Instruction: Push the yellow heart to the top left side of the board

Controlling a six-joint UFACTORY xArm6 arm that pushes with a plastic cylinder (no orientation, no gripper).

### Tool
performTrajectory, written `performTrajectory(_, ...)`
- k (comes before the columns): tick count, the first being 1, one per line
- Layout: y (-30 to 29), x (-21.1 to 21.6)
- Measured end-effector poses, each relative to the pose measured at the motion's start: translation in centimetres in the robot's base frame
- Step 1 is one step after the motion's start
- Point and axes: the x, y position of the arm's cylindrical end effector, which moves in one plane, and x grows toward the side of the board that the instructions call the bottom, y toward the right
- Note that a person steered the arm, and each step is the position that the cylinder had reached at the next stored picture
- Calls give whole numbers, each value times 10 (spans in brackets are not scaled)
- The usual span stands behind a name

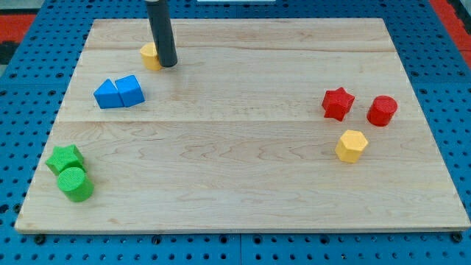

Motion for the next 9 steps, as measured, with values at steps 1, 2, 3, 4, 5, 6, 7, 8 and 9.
performTrajectory(1, -52, -43)
performTrajectory(2, -77, -41)
performTrajectory(3, -75, -3)
performTrajectory(4, -109, -16)
performTrajectory(5, -104, -56)
performTrajectory(6, -103, -61)
performTrajectory(7, -103, -61)
performTrajectory(8, -70, -58)
performTrajectory(9, -36, -51)
